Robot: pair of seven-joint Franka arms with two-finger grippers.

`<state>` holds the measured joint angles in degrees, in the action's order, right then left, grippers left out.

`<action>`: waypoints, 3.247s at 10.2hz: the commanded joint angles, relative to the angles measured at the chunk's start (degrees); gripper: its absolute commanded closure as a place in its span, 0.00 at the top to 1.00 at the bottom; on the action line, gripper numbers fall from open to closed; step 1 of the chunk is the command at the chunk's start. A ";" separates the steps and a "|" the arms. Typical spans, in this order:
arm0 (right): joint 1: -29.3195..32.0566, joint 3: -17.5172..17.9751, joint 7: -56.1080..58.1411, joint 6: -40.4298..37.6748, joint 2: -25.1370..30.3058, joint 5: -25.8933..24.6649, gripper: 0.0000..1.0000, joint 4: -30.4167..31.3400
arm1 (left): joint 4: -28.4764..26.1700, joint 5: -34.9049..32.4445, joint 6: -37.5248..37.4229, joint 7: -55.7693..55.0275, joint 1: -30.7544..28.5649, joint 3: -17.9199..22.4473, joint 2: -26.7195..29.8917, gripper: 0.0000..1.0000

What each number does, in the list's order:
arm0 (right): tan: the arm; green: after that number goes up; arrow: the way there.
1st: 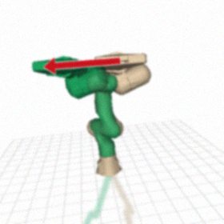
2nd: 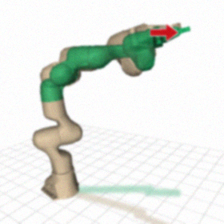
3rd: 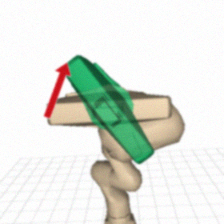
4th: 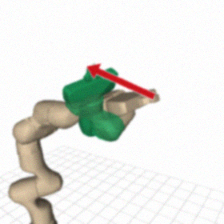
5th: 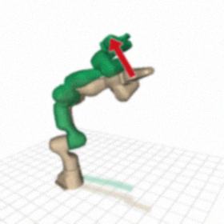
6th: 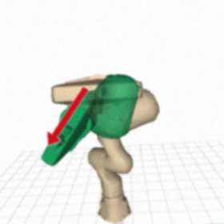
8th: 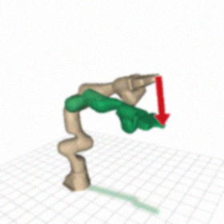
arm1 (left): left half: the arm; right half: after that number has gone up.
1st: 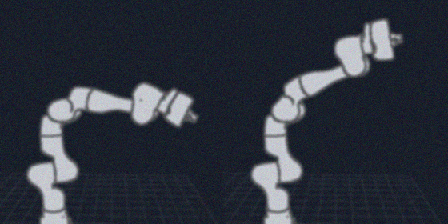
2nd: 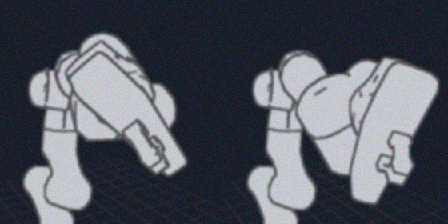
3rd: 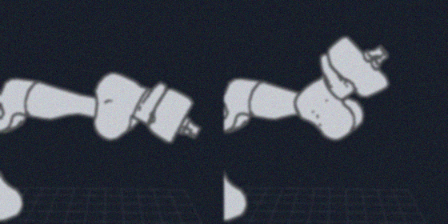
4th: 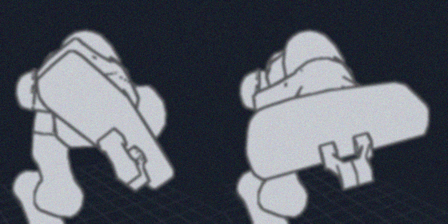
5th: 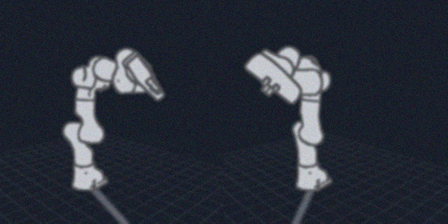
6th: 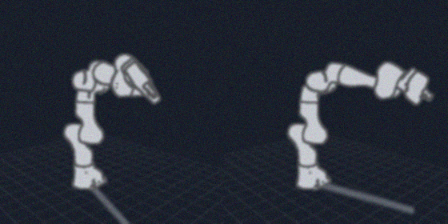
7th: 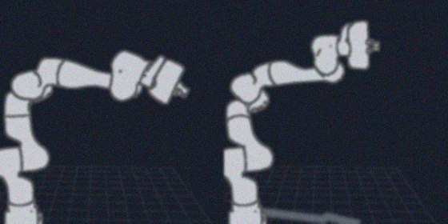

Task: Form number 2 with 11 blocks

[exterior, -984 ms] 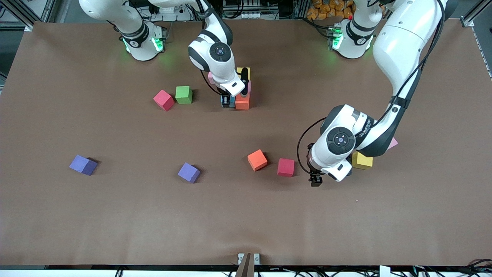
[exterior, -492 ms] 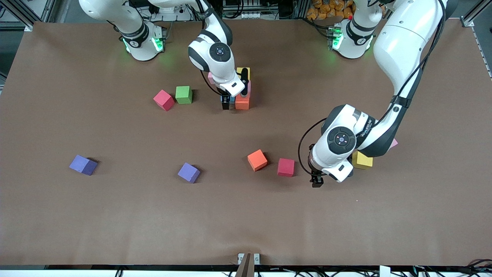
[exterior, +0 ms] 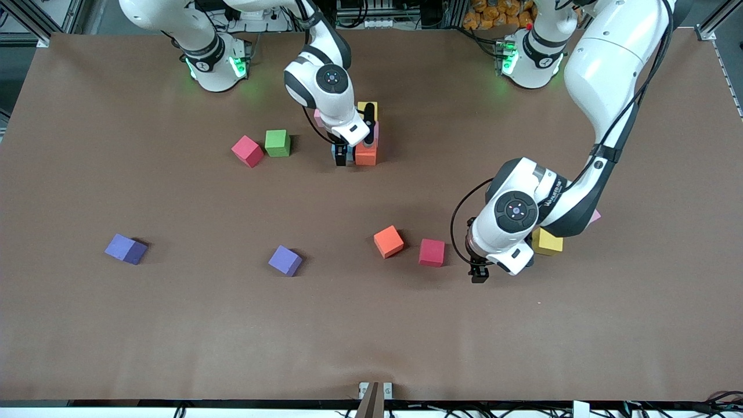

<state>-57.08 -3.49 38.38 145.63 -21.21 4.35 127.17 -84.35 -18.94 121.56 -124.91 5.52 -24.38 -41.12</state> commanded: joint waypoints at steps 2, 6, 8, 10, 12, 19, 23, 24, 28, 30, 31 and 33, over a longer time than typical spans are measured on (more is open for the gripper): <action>-0.31 -0.38 -0.85 0.18 0.47 0.04 1.00 -0.08 | -0.72 -1.10 -0.09 0.72 0.01 0.30 1.13 1.00; -0.31 -0.55 -0.32 0.27 0.47 -0.22 1.00 -0.69 | -0.72 -1.01 -0.09 0.72 0.01 0.30 1.13 1.00; -0.31 -0.55 -0.32 -0.34 1.17 -0.13 1.00 -0.78 | -0.72 -1.01 -0.09 0.72 0.01 0.30 1.13 1.00; -0.23 -0.55 -0.23 -1.74 2.84 -0.05 1.00 -0.61 | -0.72 -1.10 -0.09 0.72 0.01 0.30 1.13 1.00; 0.30 -0.55 -0.06 -3.24 4.07 -0.05 1.00 -0.69 | -0.72 -1.01 -0.18 0.63 -0.07 0.30 1.22 1.00; 6.00 -0.55 1.53 -9.21 10.48 0.56 1.00 -0.78 | -0.64 -1.01 -0.36 1.60 -0.08 0.38 1.22 1.00; 17.40 -0.55 -5.75 -9.13 10.06 0.83 1.00 -4.63 | -0.81 -2.86 -2.19 6.94 -0.60 0.30 2.01 1.00; 20.57 -0.47 -6.03 -9.31 9.53 0.83 1.00 -6.91 | -0.90 -2.86 -2.46 9.40 -0.69 0.30 2.71 1.00; 28.94 -0.55 -5.86 -9.13 -2.66 0.57 1.00 -21.74 | -0.81 -2.95 -6.07 24.67 -1.39 0.38 5.00 1.00; 30.61 -0.99 -5.77 -9.22 -9.96 0.66 1.00 -30.71 | -0.81 -2.95 -6.07 33.28 -2.88 0.38 5.70 1.00; 31.23 -1.08 -5.51 -9.13 -11.73 0.66 1.00 -32.75 | -0.81 -2.95 -6.07 36.89 -4.19 0.30 5.70 1.00; 31.67 -0.99 -4.72 -9.05 -13.41 0.48 1.00 -32.95 | -0.99 -2.95 -6.16 42.19 -6.83 0.30 6.14 1.00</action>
<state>-26.13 -5.01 33.66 137.48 -32.61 4.60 96.66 -84.17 -21.06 116.09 -86.13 0.75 -23.77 -36.50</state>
